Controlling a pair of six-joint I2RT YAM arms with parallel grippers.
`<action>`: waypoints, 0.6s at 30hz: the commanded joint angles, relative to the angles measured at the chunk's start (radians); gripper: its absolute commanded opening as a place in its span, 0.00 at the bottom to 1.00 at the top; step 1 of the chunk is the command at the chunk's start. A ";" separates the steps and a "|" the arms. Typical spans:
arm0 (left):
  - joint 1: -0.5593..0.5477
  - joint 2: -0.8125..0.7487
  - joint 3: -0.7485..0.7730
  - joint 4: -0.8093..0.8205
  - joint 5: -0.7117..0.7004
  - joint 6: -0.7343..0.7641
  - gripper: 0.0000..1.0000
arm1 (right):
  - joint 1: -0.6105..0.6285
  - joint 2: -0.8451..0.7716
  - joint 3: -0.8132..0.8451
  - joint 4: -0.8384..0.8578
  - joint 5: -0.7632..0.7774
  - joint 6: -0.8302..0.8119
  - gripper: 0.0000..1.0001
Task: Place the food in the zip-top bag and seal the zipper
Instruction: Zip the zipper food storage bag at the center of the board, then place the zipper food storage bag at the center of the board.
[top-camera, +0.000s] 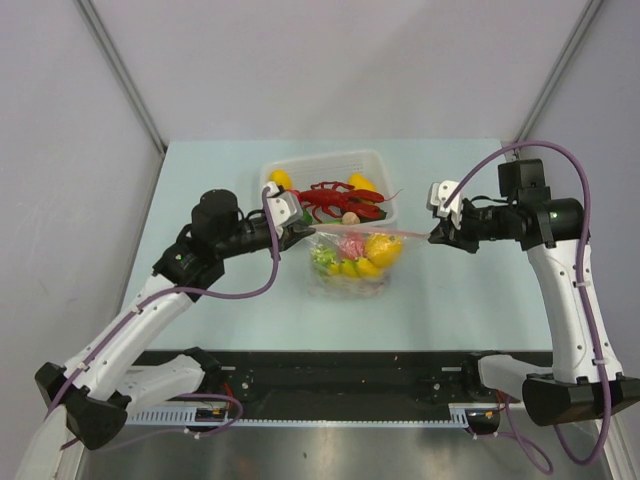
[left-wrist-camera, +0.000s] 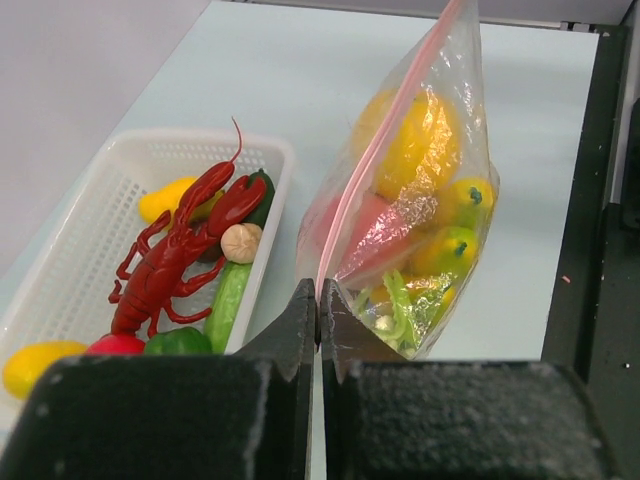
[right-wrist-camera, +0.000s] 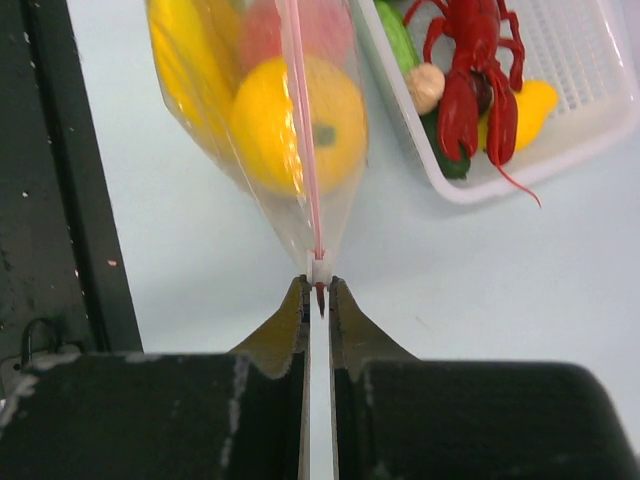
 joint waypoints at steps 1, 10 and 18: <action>0.024 -0.048 -0.023 -0.033 -0.015 0.046 0.00 | -0.061 -0.026 0.004 -0.083 0.046 -0.078 0.00; 0.013 -0.071 -0.033 -0.181 0.145 0.169 0.00 | -0.069 -0.045 -0.011 -0.211 -0.029 -0.131 0.00; -0.104 -0.082 -0.105 -0.365 0.183 0.356 0.00 | 0.170 -0.180 -0.155 -0.194 -0.010 -0.012 0.00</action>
